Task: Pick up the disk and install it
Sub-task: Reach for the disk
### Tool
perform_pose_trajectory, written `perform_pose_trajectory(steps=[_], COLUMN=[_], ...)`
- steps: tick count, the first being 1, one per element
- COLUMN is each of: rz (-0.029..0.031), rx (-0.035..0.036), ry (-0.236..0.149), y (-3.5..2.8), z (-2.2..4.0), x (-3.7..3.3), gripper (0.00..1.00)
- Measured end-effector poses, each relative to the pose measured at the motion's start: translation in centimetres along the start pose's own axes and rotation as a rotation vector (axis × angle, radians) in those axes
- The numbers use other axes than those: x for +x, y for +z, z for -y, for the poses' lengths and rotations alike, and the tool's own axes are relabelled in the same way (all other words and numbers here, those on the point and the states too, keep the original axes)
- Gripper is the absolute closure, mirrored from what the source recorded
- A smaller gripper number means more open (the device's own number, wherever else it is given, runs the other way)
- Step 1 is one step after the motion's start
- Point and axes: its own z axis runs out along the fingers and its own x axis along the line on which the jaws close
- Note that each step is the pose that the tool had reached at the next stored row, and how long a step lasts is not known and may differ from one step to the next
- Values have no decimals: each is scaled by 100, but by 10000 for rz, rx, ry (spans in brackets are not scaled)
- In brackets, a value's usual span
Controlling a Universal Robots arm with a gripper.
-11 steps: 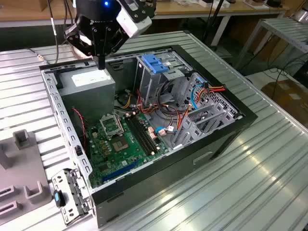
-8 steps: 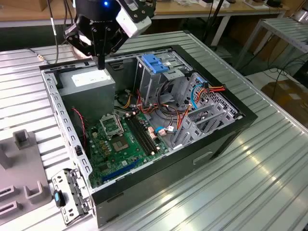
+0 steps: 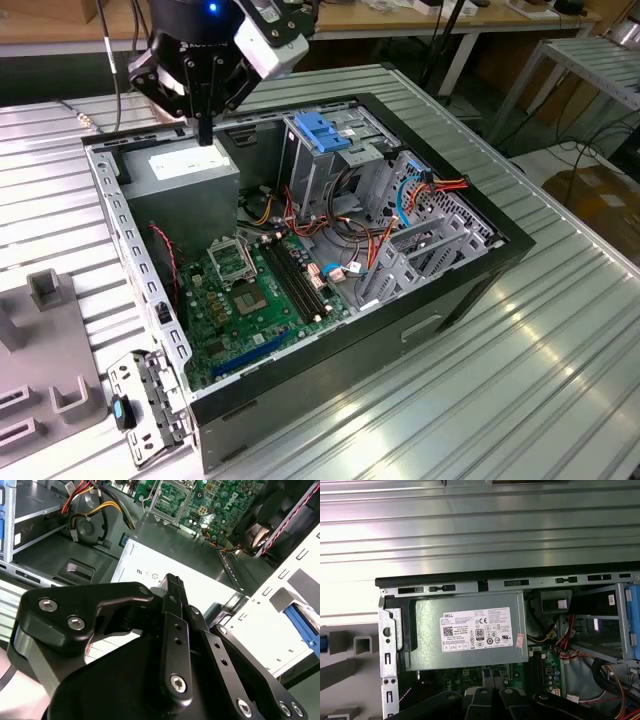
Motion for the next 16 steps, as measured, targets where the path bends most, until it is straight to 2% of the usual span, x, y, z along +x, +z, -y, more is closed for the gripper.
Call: perform_pose_trajectory(steps=[16], rz=[0], rx=[0], ry=[0], y=[-1], z=[3], x=[46], gripper=[89])
